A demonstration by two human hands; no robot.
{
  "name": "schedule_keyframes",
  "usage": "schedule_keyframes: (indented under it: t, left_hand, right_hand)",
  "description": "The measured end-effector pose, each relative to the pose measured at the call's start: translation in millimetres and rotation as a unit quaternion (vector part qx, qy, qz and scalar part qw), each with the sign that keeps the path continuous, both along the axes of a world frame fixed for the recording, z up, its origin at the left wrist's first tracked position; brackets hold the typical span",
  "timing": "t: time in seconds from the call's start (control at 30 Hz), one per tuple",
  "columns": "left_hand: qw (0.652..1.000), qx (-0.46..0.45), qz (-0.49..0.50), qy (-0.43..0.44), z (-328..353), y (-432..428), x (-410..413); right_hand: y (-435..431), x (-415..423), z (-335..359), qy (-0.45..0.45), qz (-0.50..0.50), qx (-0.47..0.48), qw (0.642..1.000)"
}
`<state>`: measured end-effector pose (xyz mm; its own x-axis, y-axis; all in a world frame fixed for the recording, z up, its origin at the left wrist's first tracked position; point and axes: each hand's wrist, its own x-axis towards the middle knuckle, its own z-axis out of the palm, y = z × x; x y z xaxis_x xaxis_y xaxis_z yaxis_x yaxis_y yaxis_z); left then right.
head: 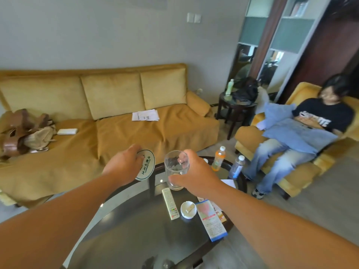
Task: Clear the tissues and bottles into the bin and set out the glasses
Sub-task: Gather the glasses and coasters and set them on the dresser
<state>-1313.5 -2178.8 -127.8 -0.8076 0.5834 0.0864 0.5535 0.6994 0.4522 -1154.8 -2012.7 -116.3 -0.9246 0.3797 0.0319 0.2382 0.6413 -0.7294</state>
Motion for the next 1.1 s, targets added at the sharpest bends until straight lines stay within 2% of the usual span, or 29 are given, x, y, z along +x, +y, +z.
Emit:
schedule_keyframes:
  t: [0.33, 0.63, 0.87, 1.1]
  left_hand:
    - [0.993, 0.031, -0.11, 0.015, 35.3, 68.3, 82.9]
    - [0.977, 0.047, -0.208, 0.026, 42.8, 178.1, 234.4]
    - [0.95, 0.045, -0.306, 0.038, 44.5, 266.5, 377.5]
    - [0.906, 0.043, -0.42, 0.03, 44.2, 338.3, 493.7]
  right_hand:
    - [40.2, 107.4, 30.4, 0.033, -0.092, -0.007, 0.995]
    - [111.4, 281.6, 38.7, 0.039, -0.184, 0.012, 0.982]
    - [164.1, 432.4, 41.9, 0.042, -0.261, 0.005, 0.964]
    - [195.2, 559.7, 41.2, 0.035, -0.364, 0.007, 0.931]
